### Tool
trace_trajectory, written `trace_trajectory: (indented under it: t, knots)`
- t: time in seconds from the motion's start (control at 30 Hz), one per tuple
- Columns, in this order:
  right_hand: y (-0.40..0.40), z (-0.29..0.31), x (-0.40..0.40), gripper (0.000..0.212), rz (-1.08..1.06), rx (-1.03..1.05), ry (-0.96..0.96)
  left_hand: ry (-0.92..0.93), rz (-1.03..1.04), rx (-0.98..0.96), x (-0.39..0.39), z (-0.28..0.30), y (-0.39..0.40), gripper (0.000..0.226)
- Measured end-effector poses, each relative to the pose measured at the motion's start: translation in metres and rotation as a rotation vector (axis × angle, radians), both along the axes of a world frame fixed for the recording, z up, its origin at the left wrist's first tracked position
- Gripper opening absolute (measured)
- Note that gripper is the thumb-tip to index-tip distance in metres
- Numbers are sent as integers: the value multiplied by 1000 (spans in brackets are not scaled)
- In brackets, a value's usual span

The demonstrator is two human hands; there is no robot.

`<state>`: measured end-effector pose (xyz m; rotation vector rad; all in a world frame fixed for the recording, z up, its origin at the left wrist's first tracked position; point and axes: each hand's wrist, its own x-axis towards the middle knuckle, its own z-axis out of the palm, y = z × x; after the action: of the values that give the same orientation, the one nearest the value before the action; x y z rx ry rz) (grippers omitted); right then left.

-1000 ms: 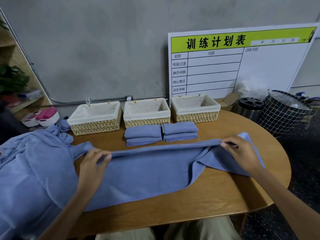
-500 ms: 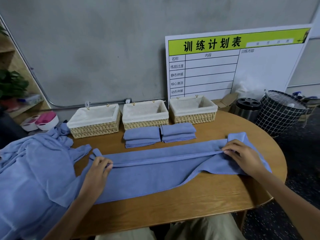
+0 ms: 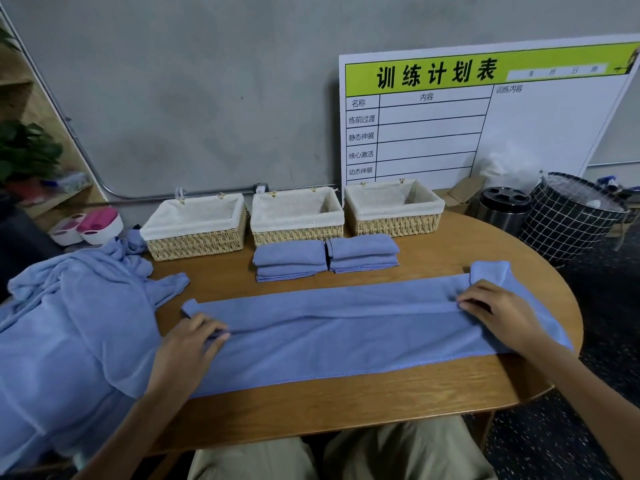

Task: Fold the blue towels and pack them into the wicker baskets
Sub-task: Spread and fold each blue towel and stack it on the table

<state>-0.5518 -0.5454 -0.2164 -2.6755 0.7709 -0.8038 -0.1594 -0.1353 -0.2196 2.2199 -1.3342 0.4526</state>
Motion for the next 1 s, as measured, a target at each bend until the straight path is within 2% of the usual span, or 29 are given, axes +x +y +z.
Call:
trace_trajectory:
  t: [0.13, 0.2, 0.3, 0.37, 0.57, 0.7, 0.87, 0.93, 1.0]
  knots:
    - [0, -1, 3, 24, -7, 70, -13, 71, 48, -53, 1, 11, -3, 4]
    - [6, 6, 6, 22, -28, 82, -82, 65, 58, -70, -3, 25, -8, 3]
    - [15, 18, 0, 12, -41, 68, -223, 36, -8, -77, -4, 31, -2, 9]
    - [22, 18, -10, 9, -18, 70, -237, 34, -34, -101, -5, 23, 13, 20]
    - [29, 1, -30, 12, 3, 10, -34, -68, -54, -2, -16, -7, 36, 34]
    - [25, 2, -14, 11, -86, -36, 5, -85, 43, 17, -9, -7, 20, 35]
    - [6, 5, -6, 11, -209, -23, -4, 6, 90, 27, -5, -4, -7, 9]
    - [0, 5, -11, 13, -222, -6, 1, 44, 58, 30, -8, -3, -8, 9]
    - [-1, 5, -18, 17, -212, -15, 6, 2, 18, 28, -10, -3, 0, 8]
